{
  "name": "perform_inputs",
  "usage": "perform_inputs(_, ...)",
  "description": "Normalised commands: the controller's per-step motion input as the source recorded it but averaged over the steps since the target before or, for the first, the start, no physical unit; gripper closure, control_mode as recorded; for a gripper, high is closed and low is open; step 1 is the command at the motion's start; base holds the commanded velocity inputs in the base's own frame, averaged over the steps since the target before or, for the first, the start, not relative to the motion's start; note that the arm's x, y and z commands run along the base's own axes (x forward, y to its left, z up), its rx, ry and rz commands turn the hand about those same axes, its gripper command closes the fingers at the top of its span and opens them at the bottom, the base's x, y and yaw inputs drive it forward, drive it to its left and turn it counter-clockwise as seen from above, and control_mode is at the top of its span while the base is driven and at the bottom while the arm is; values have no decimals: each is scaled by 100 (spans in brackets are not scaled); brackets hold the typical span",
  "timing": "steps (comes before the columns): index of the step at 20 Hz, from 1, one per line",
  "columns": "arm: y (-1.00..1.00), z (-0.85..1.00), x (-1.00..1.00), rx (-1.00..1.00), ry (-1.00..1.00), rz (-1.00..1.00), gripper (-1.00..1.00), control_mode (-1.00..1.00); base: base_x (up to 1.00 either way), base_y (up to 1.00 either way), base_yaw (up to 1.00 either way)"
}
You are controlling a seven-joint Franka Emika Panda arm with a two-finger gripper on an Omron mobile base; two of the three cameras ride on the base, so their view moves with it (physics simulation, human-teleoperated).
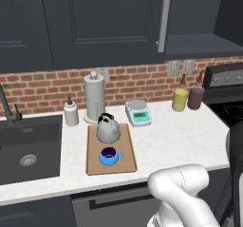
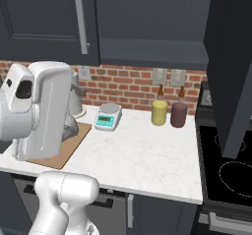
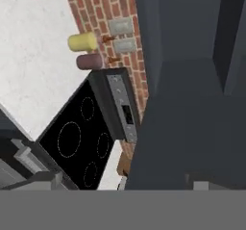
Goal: Pick the kettle from the counter and place it on the tray. Then pick the mug from the cabinet and place it on the tray. Then close the cabinet doors.
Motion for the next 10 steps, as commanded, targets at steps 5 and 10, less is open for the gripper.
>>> perform_inputs(5, -86, 0, 0, 15, 0, -38, -100, -100, 0, 0, 0)
perform_inputs(10, -82, 0, 1, 10, 0, -42, -100, -100, 0, 0, 0)
